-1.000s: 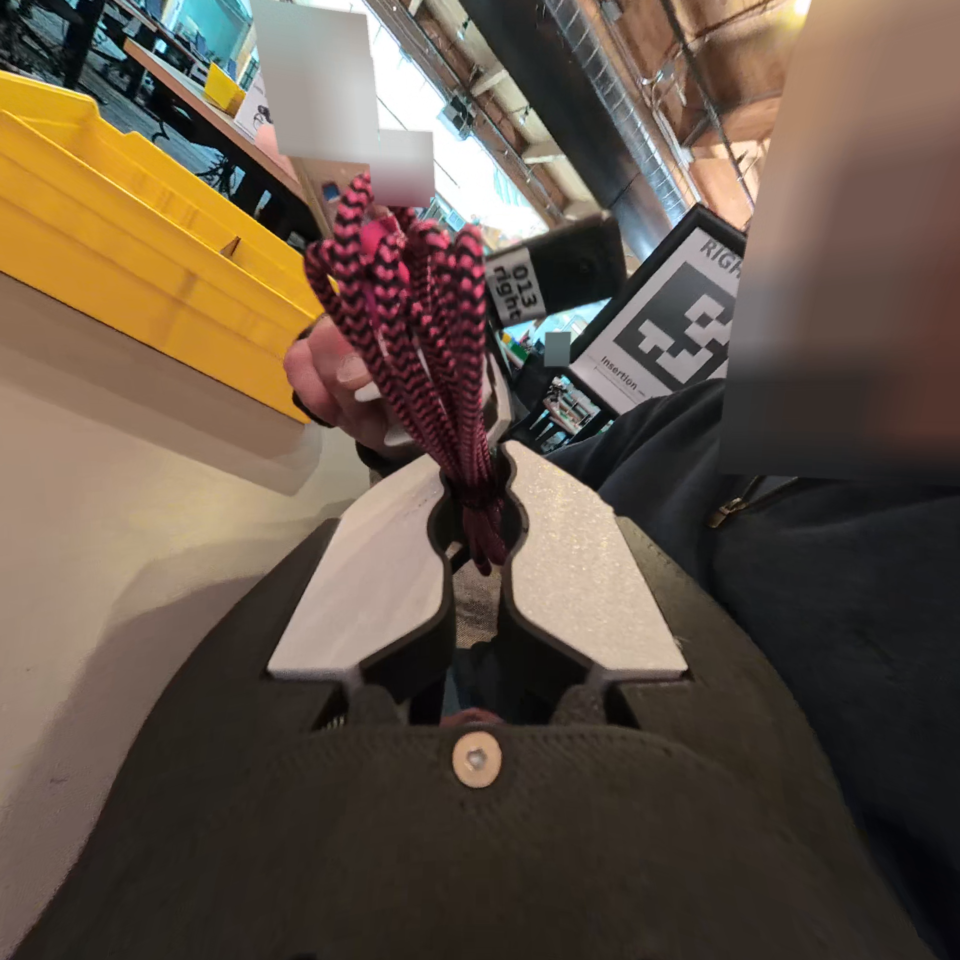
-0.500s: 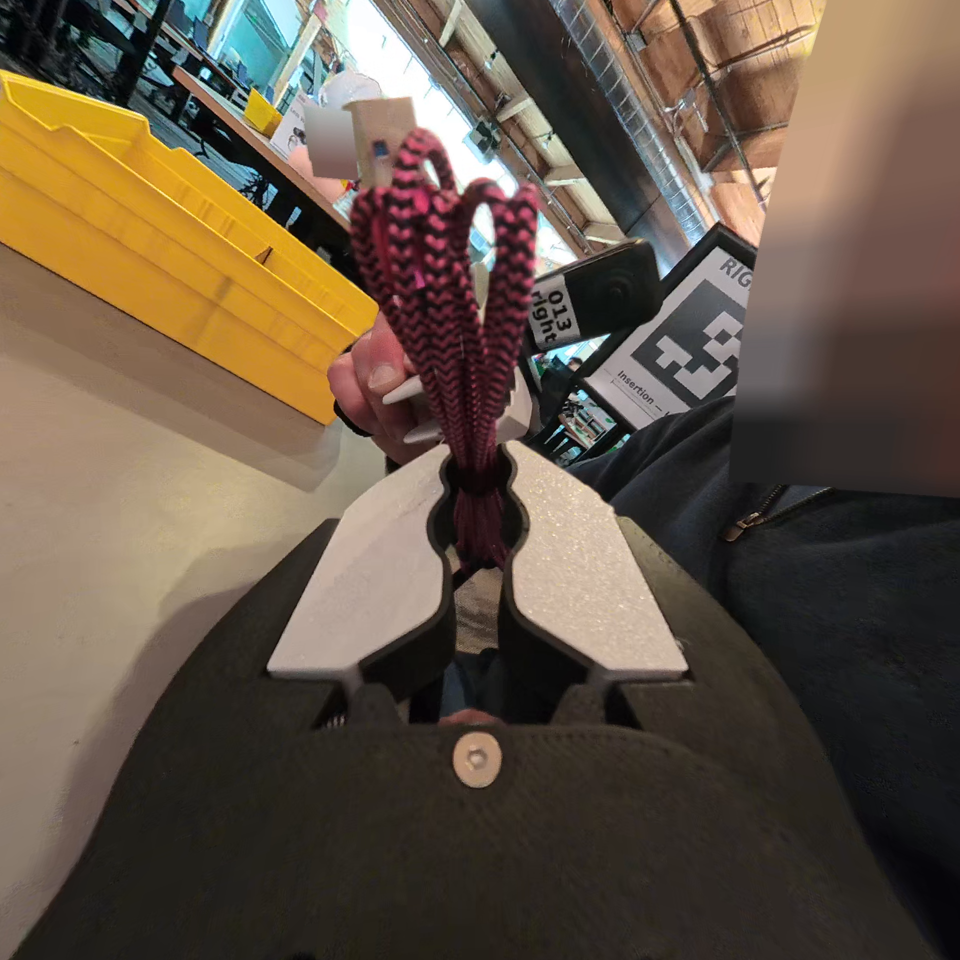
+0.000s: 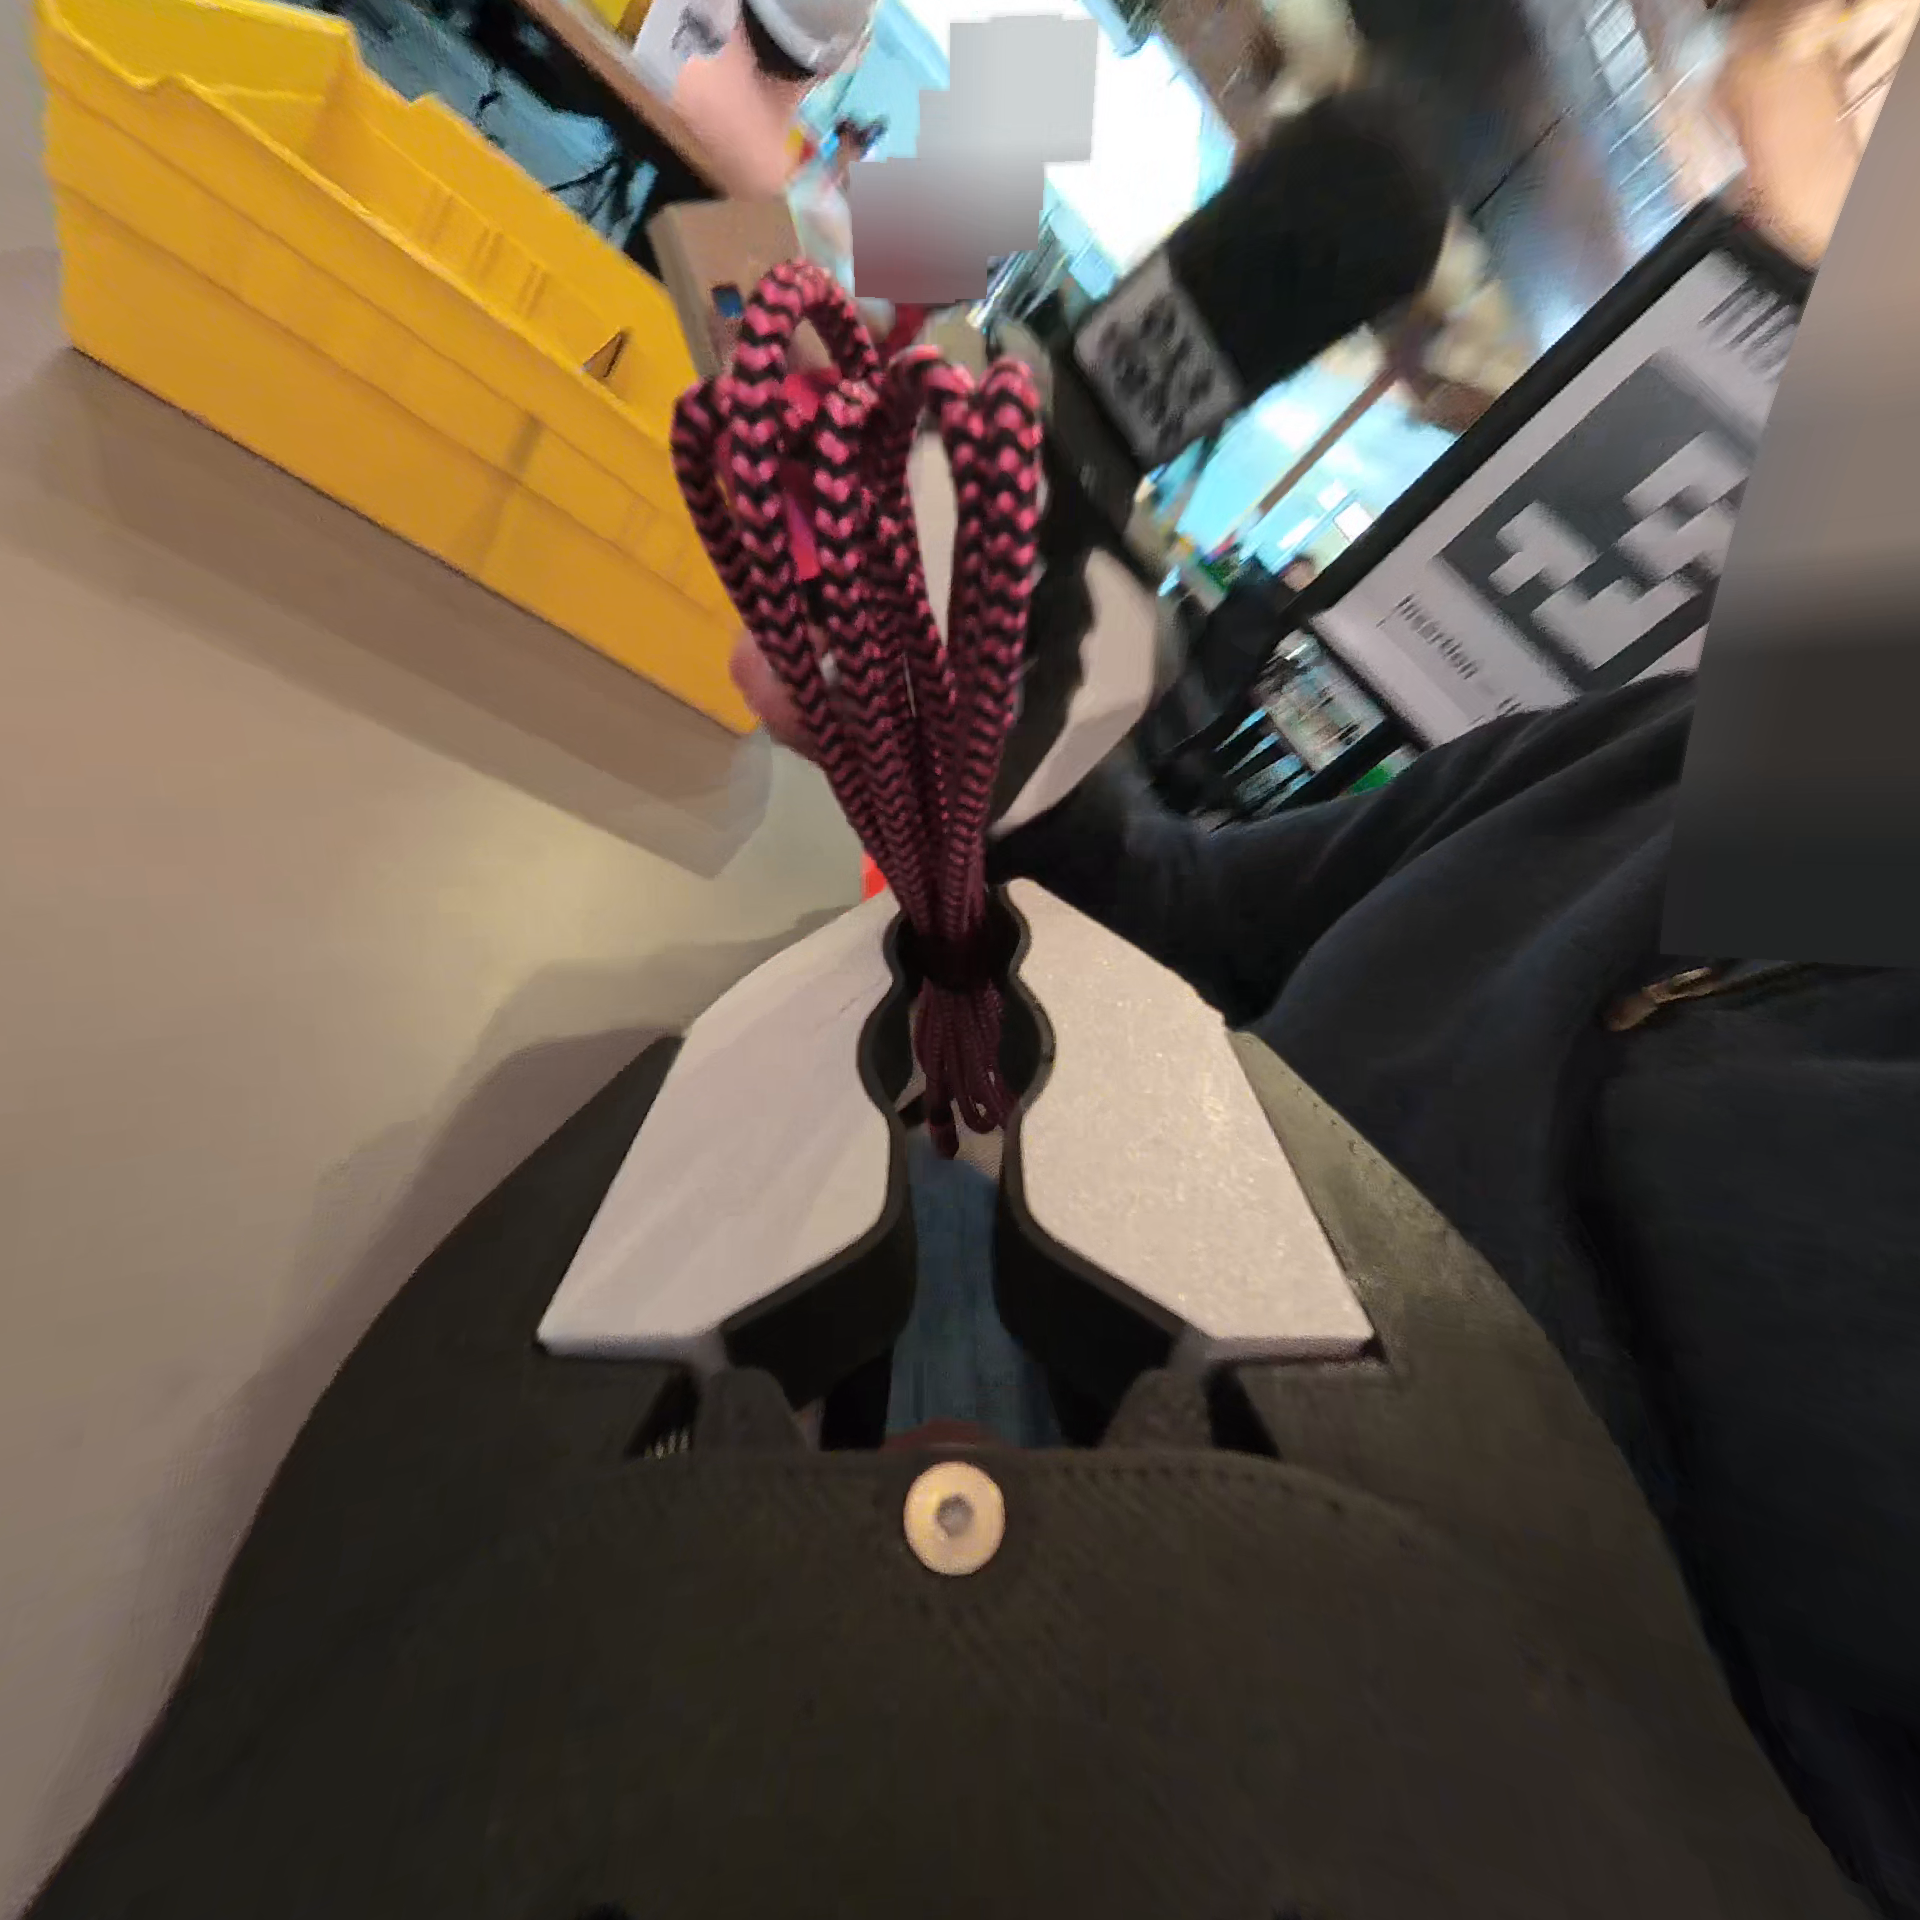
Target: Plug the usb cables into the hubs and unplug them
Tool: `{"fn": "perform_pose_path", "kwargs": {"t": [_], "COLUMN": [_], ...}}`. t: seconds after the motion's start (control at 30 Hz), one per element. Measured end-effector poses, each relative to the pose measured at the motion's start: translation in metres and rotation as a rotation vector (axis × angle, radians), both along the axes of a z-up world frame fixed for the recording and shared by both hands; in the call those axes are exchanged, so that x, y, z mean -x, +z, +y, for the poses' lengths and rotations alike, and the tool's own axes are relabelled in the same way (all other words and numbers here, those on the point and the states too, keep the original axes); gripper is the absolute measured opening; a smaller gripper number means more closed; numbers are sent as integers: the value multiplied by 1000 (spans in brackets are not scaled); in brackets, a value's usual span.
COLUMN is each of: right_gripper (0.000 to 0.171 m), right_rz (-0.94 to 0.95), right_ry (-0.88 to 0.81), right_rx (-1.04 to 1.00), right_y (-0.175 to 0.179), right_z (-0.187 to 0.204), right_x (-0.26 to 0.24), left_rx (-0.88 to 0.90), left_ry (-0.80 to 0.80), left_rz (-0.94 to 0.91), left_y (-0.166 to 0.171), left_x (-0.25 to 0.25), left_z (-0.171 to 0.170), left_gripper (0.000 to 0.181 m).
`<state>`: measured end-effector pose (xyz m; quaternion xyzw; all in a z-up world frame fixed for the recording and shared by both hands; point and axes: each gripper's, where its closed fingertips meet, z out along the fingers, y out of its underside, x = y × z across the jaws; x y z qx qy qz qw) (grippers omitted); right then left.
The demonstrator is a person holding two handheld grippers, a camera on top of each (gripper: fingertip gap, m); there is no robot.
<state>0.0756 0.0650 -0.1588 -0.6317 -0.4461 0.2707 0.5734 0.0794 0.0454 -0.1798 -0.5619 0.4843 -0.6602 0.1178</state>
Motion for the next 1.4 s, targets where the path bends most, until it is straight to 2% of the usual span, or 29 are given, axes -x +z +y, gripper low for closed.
{"fn": "perform_pose_path", "kwargs": {"t": [0.1, 0.17, 0.2, 0.27, 0.33, 0.4, 0.43, 0.47, 0.6, 0.7, 0.77, 0.9, 1.0, 1.1, 1.3, 1.4], "right_gripper": [29, 36, 33, 16, 9, 7, 7, 7, 7, 7, 7, 7, 6, 8, 14, 43], "right_rz": [160, 189, 189, 171, 142, 161, 164, 188, 257, 173, 62, -289, -516, -679, -741, -629], "right_ry": [7, 36, 84, 105, 94, 38, 2, -36, -188, -367, -516, -761, -813, -790, -659, -643], "right_rx": [173, 265, 306, 319, 342, 309, 293, 271, 152, 56, 11, 58, 162, 262, 480, 566], "right_y": [7, 2, -1, -5, -8, 2, 7, 17, 69, 94, 98, 61, 9, -43, -124, -125], "right_z": [8, 11, 7, 5, 4, 7, 8, 8, -4, -17, -26, -41, -46, -49, -48, -50], "right_x": [-3, 4, 13, 22, 24, 16, 8, -3, -70, -139, -189, -281, -322, -343, -341, -335], "left_rx": [-160, -213, -242, -303, -351, -312, -281, -266, -279, -290, -289, -294, -307, -324, -334, -354], "left_ry": [-1, -9, -12, -24, 5, 39, 66, 84, 132, 159, 169, 175, 163, 159, 151, 169], "left_rz": [87, 95, 111, 133, 139, 91, 71, 49, 21, 62, 81, 126, 140, 157, 173, 190], "left_y": [-16, -18, -21, -27, -29, -18, -12, -8, -4, -16, -24, -39, -43, -46, -49, -50], "left_x": [-1, -3, -5, -7, -8, -8, -7, -6, 4, 8, 11, 12, 10, 8, 6, 7], "left_z": [-3, -7, -9, -13, -9, -2, 4, 8, 21, 29, 31, 34, 32, 31, 28, 31], "left_gripper": [11, 11, 11, 12, 14, 35, 48, 50, 45, 39, 38, 36, 35, 34, 34, 36]}}
